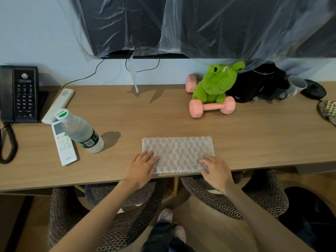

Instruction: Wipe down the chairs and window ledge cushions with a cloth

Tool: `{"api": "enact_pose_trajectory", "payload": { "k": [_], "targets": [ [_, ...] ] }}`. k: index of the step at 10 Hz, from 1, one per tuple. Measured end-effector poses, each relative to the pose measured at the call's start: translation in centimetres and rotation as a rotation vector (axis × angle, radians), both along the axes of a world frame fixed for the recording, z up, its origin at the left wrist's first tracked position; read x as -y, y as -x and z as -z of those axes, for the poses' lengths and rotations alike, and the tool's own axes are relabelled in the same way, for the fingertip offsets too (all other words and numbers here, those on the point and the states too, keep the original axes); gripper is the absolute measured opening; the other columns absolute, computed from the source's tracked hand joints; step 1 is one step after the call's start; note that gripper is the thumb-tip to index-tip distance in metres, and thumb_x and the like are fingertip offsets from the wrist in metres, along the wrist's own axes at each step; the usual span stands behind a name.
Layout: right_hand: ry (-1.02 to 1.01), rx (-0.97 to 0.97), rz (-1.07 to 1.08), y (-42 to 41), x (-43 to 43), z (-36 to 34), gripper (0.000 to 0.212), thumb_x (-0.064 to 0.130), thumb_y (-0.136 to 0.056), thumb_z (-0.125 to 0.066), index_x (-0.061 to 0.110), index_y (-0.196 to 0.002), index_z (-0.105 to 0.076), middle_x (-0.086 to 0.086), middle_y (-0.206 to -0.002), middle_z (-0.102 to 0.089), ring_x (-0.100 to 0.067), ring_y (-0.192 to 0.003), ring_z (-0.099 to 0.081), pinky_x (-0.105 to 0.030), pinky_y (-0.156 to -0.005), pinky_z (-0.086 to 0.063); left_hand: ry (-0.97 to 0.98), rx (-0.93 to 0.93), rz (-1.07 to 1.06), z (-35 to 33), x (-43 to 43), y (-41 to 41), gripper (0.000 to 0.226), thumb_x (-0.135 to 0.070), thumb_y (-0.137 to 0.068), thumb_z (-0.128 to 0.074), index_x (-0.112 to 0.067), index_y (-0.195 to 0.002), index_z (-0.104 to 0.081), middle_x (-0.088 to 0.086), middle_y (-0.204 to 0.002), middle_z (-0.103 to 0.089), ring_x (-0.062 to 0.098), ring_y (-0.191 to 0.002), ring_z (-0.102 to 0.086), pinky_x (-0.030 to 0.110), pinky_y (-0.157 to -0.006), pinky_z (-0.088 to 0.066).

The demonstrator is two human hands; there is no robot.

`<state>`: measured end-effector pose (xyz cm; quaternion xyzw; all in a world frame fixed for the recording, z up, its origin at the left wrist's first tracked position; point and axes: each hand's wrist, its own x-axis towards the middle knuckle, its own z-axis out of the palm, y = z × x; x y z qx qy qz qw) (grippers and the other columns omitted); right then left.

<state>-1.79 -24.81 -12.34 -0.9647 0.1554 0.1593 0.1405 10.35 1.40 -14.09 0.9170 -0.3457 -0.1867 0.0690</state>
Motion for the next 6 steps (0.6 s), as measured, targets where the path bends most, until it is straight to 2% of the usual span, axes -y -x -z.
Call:
{"api": "enact_pose_trajectory", "payload": {
  "k": [2, 3, 4, 6],
  "targets": [
    [-0.081, -0.058, -0.027, -1.4, 0.1, -0.9, 0.044, 0.024, -0.098, -0.046, 0.026, -0.142, -0.042, 0.002, -0.157, -0.026, -0.015, -0.142, -0.028, -0.040, -0.119, -0.021, -0.077, -0.050, -0.041, -0.2, 0.8, -1.4, 0.047, -0.037, -0.102, -0.027, -0.035, -0.149, -0.021, -0.004, -0.160, -0.012, 0.019, -0.147, -0.007, 0.046, -0.118, -0.003],
    [-0.148, 0.014, 0.033, -1.7, -0.1, -2.3, 0.041, 0.022, -0.097, -0.049, 0.025, -0.138, -0.047, 0.004, -0.149, -0.040, -0.015, -0.137, -0.037, -0.040, -0.114, -0.030, -0.054, -0.048, -0.065, -1.5, 0.9, -1.3, 0.048, -0.033, -0.101, -0.033, -0.035, -0.148, -0.024, -0.003, -0.159, -0.015, 0.020, -0.147, -0.010, 0.048, -0.118, -0.004],
    [-0.216, 0.100, 0.078, -1.0, -0.7, -4.3, 0.041, 0.020, -0.096, -0.049, 0.023, -0.137, -0.048, 0.004, -0.144, -0.046, -0.015, -0.131, -0.044, -0.039, -0.107, -0.039, -0.022, -0.022, -0.086, -3.6, 0.7, -0.4, 0.050, -0.033, -0.101, -0.033, -0.033, -0.150, -0.022, -0.001, -0.158, -0.018, 0.022, -0.146, -0.013, 0.048, -0.119, -0.006],
    [-0.309, 0.300, 0.081, 2.6, -2.4, -8.5, 0.039, 0.020, -0.096, -0.050, 0.023, -0.135, -0.050, 0.004, -0.143, -0.046, -0.014, -0.131, -0.042, -0.039, -0.108, -0.037, 0.104, 0.090, -0.116, -8.8, 0.5, 3.8, 0.050, -0.035, -0.102, -0.031, -0.031, -0.150, -0.020, -0.001, -0.155, -0.028, 0.022, -0.144, -0.022, 0.048, -0.117, -0.018]
  ]
}}
